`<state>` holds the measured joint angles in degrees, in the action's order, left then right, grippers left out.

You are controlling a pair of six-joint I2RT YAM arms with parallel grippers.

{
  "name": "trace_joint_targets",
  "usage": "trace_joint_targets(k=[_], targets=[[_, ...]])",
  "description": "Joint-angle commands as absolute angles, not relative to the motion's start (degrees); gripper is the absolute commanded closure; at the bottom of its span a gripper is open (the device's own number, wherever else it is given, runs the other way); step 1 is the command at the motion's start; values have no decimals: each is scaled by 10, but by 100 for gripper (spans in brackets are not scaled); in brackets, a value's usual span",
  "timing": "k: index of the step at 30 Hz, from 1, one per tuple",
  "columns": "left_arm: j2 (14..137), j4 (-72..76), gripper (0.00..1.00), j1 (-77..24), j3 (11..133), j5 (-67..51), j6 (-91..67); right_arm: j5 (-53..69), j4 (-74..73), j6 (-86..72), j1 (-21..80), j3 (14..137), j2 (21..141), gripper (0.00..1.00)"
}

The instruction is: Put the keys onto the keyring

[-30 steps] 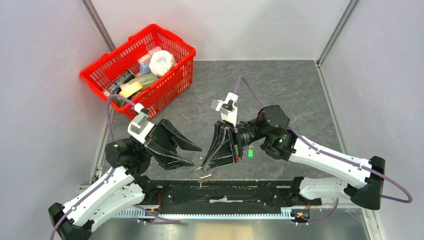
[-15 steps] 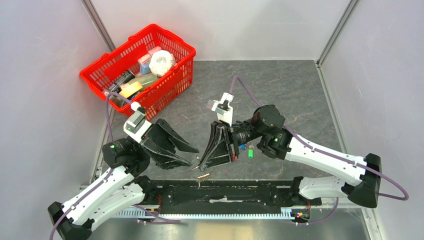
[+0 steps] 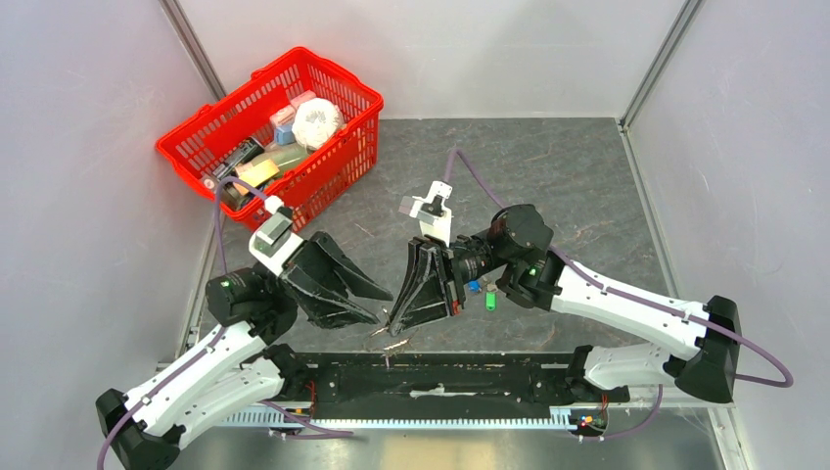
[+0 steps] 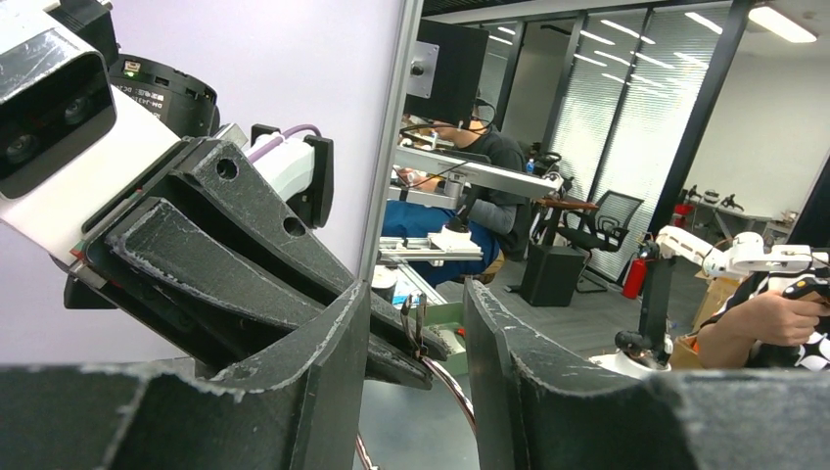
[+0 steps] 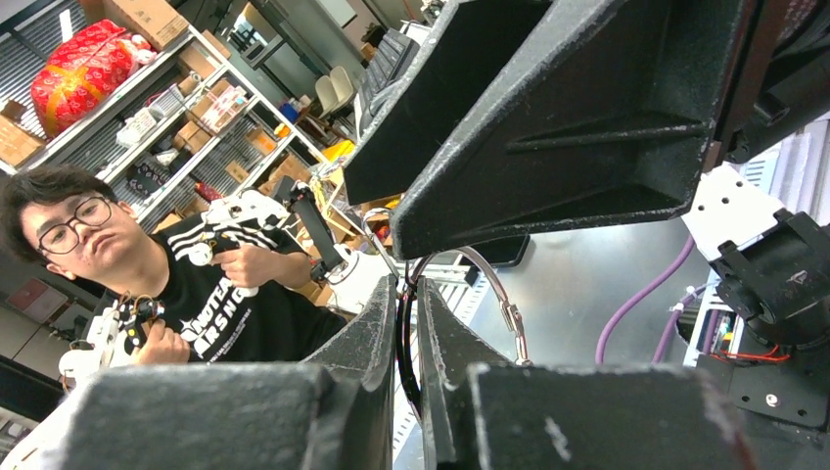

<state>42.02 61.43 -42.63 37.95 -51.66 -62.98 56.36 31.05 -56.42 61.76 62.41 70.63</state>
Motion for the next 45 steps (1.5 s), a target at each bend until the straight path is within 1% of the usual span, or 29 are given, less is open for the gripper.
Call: trace_joint_targets(k=[1,14,20,25,29,34,37,38,39,41,42,43,44,45], targets=[[420,643,54,-432,397,-534,-658,572,340,-554,621,662,700,100],[428,659,56,-439,394,-535,-667,571,354,-558,620,671,707,100],[448,697,58,-442,395,-537,-687,574,363,-561,621,676,716,100],[461,722,68,-445,398,-544,-705,575,366,-560,620,678,718,100],[463,727,77,-447,396,-548,-708,575,365,-560,620,683,718,100],[462,744,98,-451,393,-553,-715,570,359,-552,620,683,715,100],[462,749,98,-452,393,-556,-718,566,334,-538,620,685,712,100],[461,748,98,-452,393,-556,-718,566,322,-531,620,684,709,99],[459,741,98,-452,392,-556,-715,567,312,-527,620,683,707,93],[453,707,98,-452,391,-554,-694,567,289,-518,619,679,696,84],[450,683,98,-452,390,-551,-679,564,263,-502,618,679,685,81],[445,660,98,-452,391,-549,-666,556,230,-475,618,681,674,73],[441,635,98,-452,392,-547,-651,540,178,-445,617,684,657,67],[437,613,98,-452,395,-545,-637,524,133,-406,617,689,639,63]])
